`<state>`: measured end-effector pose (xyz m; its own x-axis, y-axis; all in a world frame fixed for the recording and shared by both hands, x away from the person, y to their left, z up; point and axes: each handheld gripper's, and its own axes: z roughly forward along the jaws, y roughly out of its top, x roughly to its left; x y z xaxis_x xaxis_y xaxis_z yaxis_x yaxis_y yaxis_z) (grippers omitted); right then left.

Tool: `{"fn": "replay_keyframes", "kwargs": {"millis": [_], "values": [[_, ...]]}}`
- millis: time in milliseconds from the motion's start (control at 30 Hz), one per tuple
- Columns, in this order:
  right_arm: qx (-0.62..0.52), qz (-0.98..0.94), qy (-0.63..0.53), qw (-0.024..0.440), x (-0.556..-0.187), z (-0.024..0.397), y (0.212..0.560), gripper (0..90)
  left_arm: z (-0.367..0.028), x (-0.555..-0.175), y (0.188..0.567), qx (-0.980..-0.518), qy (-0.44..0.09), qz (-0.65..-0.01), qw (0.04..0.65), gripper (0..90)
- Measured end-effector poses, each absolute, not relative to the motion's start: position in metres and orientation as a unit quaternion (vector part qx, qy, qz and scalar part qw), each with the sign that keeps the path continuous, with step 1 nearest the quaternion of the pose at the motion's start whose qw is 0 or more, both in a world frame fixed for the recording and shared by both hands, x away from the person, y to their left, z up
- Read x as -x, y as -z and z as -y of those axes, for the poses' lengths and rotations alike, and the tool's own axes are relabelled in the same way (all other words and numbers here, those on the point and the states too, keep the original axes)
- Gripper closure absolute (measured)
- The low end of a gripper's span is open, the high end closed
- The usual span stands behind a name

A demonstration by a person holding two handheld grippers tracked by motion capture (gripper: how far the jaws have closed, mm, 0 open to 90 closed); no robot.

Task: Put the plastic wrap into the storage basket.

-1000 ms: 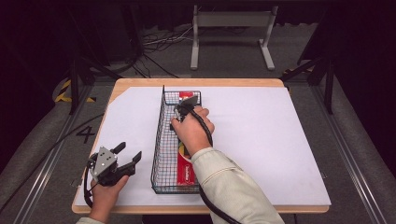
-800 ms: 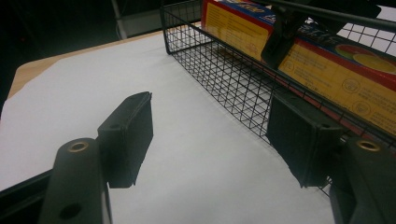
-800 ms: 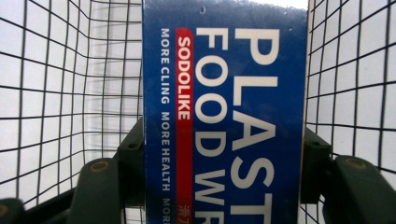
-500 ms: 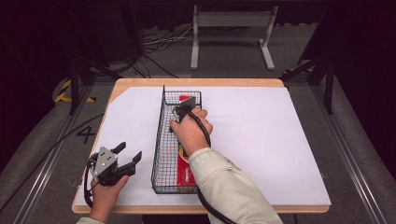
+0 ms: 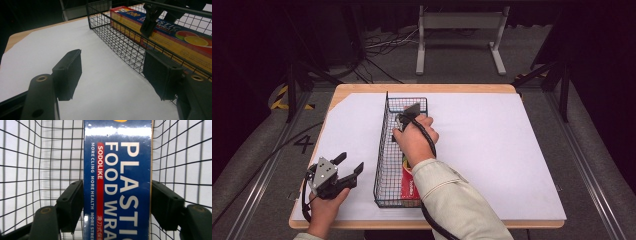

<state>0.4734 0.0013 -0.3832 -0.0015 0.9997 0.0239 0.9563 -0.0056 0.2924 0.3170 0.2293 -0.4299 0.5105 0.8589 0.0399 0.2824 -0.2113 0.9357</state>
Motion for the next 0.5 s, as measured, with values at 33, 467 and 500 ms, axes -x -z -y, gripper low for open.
{"fn": "replay_keyframes", "kwargs": {"millis": [33, 467, 500], "values": [[-0.7, -0.698, -0.115, 0.097, -0.473, -0.001, 0.382, 32.4, -0.229, -0.317, 0.43, -0.72, -0.297, -0.396, 0.486, 31.9], [-0.687, -0.694, -0.172, 0.129, -0.472, 0.006, 0.367, 33.6, -0.227, -0.32, 0.43, -0.722, -0.296, -0.394, 0.486, 31.9], [-0.682, -0.695, -0.181, 0.138, -0.471, 0.007, 0.365, 33.6, -0.227, -0.32, 0.43, -0.722, -0.296, -0.394, 0.486, 31.9]]}}
